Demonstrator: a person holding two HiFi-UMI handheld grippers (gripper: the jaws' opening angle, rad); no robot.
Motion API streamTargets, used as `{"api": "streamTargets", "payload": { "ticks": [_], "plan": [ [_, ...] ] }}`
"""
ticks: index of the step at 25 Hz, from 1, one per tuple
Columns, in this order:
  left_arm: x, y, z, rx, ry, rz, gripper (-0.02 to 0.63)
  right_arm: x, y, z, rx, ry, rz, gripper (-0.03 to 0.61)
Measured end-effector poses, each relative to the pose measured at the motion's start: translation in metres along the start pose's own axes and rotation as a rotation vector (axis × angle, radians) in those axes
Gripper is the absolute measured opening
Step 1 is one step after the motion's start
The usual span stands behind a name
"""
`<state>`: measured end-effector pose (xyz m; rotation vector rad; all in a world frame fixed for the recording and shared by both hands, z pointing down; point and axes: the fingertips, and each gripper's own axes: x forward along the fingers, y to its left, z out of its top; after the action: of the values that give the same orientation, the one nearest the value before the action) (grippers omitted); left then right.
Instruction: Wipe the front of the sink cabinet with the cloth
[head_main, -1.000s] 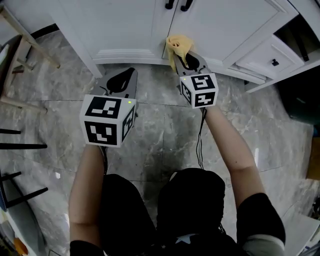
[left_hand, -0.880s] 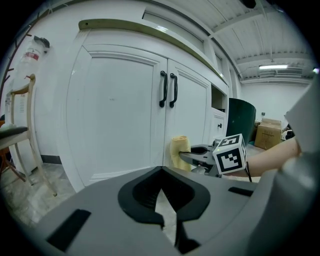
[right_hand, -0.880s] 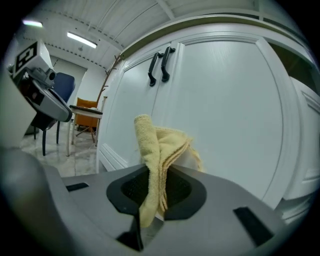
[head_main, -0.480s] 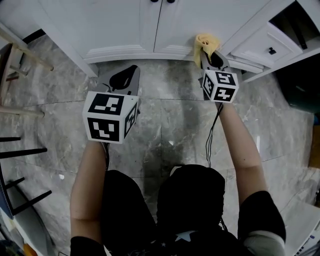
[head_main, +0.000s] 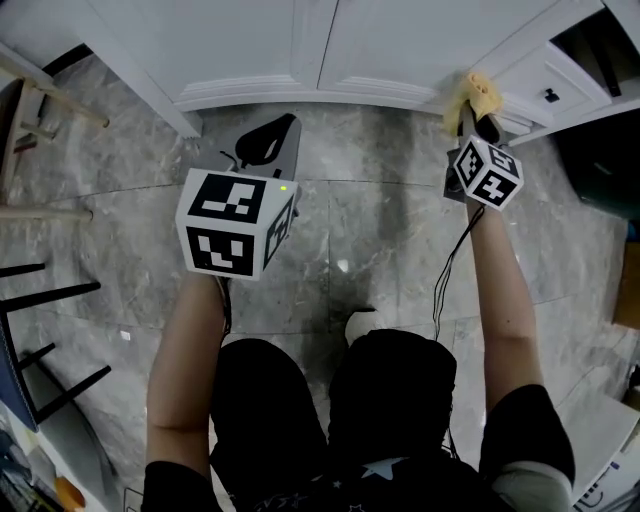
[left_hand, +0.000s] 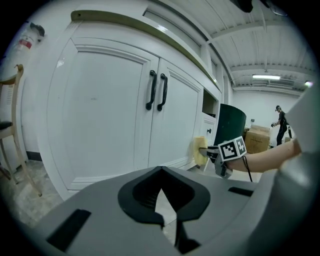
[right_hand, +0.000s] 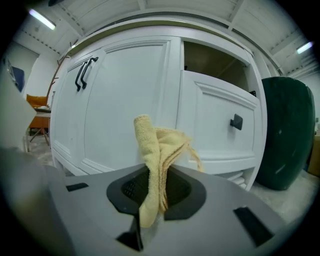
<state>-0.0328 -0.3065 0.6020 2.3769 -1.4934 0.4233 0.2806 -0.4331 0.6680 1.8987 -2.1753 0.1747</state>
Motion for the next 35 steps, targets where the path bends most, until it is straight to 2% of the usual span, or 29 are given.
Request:
{"api": "streamTargets", "payload": {
  "ticks": [3, 7, 11, 15, 17, 21, 26, 30, 33, 35],
  "plan": [
    [-0.018, 0.007, 0.01, -0.036, 0.049, 0.009, 0.015, -0.013, 0.0, 0.015, 0.049, 0.041, -0.023, 0.064],
    [-0.055, 0.008, 0.029, -0.04, 0.101, 0.012, 0.015, -0.049, 0.009, 0.051, 0.058, 0.078, -0.042, 0.064],
    [-0.095, 0.011, 0.047, -0.063, 0.127, 0.03, 0.015, -0.091, 0.033, 0.082, 0.067, 0.123, 0.004, 0.064],
    [-0.141, -0.006, 0.059, -0.064, 0.174, 0.006, 0.015, -0.142, 0.048, 0.106, 0.042, 0.178, 0.026, 0.064],
    [-0.168, -0.019, 0.066, -0.075, 0.189, -0.015, 0.015, -0.171, 0.054, 0.122, 0.058, 0.199, 0.017, 0.064],
    [-0.225, -0.041, 0.09, -0.038, 0.195, -0.055, 0.015, -0.235, 0.071, 0.165, 0.088, 0.209, 0.027, 0.064],
    [-0.312, -0.059, 0.117, -0.092, 0.201, -0.097, 0.015, -0.332, 0.109, 0.212, 0.067, 0.243, 0.039, 0.064],
    [-0.38, -0.065, 0.134, -0.096, 0.195, -0.091, 0.015, -0.418, 0.143, 0.233, 0.098, 0.26, 0.01, 0.064],
    [-0.411, -0.074, 0.131, -0.139, 0.196, -0.097, 0.015, -0.464, 0.162, 0.239, 0.092, 0.271, 0.004, 0.064],
    [-0.424, -0.085, 0.125, -0.12, 0.196, -0.117, 0.015, -0.488, 0.173, 0.24, 0.071, 0.276, 0.02, 0.064]
  ]
}}
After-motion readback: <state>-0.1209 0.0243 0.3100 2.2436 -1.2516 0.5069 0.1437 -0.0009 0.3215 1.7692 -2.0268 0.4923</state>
